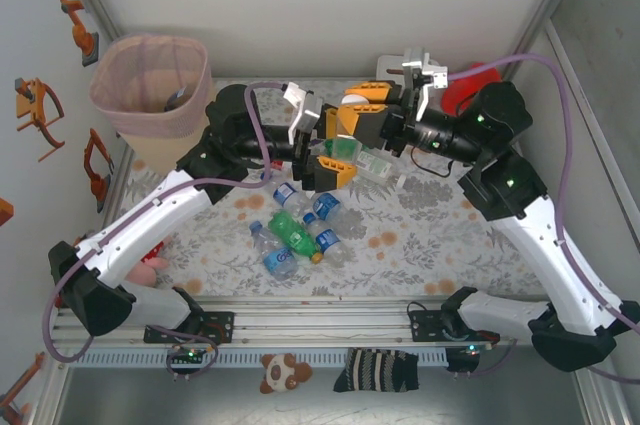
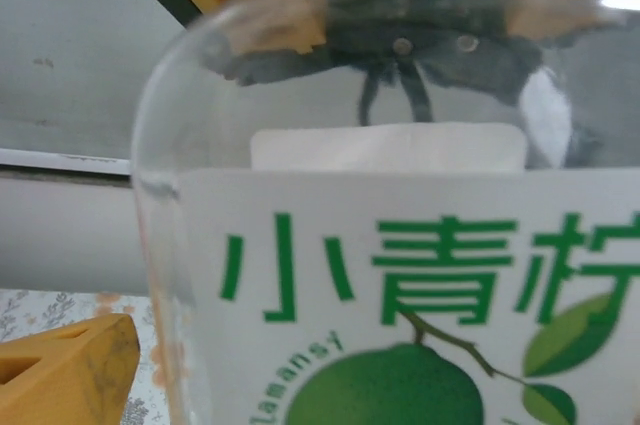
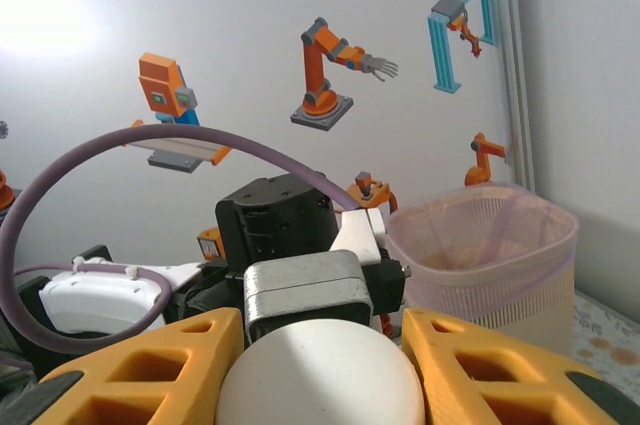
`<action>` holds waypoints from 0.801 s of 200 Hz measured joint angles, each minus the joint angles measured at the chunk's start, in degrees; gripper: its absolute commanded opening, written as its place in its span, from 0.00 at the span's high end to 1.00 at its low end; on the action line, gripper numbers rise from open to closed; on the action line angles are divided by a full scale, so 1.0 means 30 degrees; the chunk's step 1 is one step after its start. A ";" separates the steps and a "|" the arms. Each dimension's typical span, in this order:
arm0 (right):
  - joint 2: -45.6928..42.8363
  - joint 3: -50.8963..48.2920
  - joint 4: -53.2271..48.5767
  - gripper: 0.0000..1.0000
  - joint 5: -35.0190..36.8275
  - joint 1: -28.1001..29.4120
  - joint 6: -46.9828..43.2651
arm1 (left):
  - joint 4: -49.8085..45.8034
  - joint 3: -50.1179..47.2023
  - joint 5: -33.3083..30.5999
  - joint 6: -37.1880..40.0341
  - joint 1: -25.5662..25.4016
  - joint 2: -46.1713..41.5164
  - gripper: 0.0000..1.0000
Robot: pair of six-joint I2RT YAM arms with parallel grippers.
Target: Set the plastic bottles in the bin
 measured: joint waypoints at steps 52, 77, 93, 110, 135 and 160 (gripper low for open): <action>-0.0226 0.0000 -0.0029 0.65 0.0437 0.0000 0.0000 | -0.0036 0.0182 0.0015 0.0182 -0.0117 -0.0007 0.11; -0.0226 0.0000 -0.0029 0.65 0.0474 0.0000 -0.0007 | -0.0036 0.0182 -0.0138 0.0233 -0.0117 -0.0007 0.14; -0.0226 0.0000 -0.0036 0.65 0.0568 0.0000 -0.0007 | -0.0036 0.0189 -0.0160 0.0248 -0.0117 -0.0007 0.16; -0.0226 0.0000 -0.0036 0.65 0.0685 0.0000 -0.0015 | -0.0036 0.0219 -0.0160 0.0248 -0.0131 -0.0007 0.18; -0.0226 0.0000 -0.0204 0.65 0.0882 0.0000 -0.0073 | -0.0044 0.0219 -0.0182 0.0255 -0.0160 -0.0022 0.22; -0.0226 0.0000 -0.0357 0.64 0.0954 0.0000 -0.0138 | -0.0066 0.0226 -0.0204 0.0255 -0.0240 -0.0029 0.30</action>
